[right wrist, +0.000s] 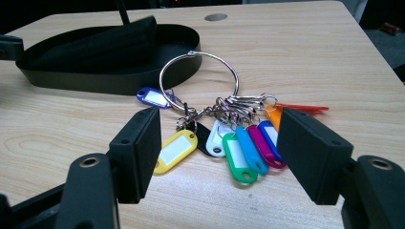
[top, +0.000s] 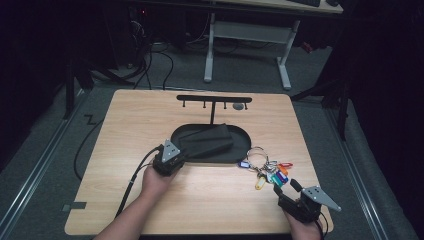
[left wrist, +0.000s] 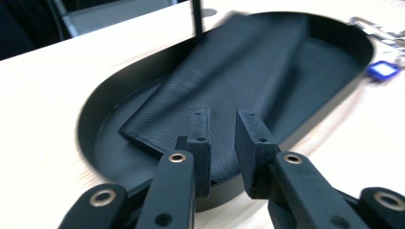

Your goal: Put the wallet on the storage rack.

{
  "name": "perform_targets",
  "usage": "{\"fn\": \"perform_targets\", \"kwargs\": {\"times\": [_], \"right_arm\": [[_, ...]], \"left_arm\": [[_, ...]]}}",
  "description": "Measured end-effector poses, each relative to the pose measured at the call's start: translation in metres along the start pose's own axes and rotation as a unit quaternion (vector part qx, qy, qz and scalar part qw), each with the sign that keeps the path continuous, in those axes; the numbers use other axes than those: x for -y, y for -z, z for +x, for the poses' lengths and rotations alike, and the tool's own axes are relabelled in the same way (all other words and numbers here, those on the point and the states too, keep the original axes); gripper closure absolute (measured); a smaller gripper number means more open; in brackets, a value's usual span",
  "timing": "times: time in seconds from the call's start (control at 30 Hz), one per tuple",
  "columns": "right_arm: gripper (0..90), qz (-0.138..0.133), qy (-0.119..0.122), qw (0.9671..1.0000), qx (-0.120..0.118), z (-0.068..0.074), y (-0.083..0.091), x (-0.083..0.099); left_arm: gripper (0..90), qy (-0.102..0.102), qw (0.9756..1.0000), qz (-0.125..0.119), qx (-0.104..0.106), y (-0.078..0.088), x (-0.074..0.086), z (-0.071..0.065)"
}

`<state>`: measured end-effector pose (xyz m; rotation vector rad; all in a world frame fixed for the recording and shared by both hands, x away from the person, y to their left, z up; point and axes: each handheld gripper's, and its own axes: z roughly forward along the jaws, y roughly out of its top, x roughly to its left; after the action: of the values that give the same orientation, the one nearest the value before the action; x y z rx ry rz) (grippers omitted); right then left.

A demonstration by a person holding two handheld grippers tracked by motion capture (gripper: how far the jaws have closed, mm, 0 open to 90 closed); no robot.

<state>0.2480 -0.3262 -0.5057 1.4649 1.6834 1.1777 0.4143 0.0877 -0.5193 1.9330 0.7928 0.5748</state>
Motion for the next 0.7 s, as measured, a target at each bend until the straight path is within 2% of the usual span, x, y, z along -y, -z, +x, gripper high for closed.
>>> {"fn": "perform_targets", "kwargs": {"times": [0.07,0.17,0.43,0.57,0.67,0.7], "right_arm": [[32.3,-0.001,0.001,1.0000,0.000,0.001,0.000,0.000],[32.3,0.000,0.001,1.0000,0.001,0.000,0.000,0.000],[32.8,0.000,0.003,1.0000,0.000,0.001,-0.001,0.000],[33.2,-0.001,0.004,1.0000,0.000,0.000,0.000,0.000],[33.5,-0.001,0.006,1.0000,0.000,0.001,-0.001,0.000],[33.6,-0.001,0.008,1.0000,0.000,0.001,-0.001,0.000]], "left_arm": [[74.5,0.005,1.0000,0.003,-0.008,-0.001,0.000,0.005],[72.9,0.016,0.9998,-0.001,-0.008,0.001,0.000,0.009],[68.1,0.034,0.9994,-0.002,0.011,0.011,-0.001,0.010],[65.4,0.048,0.9986,-0.009,0.018,0.028,0.002,0.014],[61.8,0.045,0.9988,-0.001,0.016,0.046,0.007,0.019],[60.7,0.051,0.9986,0.001,0.014,0.054,0.010,0.021]]}}
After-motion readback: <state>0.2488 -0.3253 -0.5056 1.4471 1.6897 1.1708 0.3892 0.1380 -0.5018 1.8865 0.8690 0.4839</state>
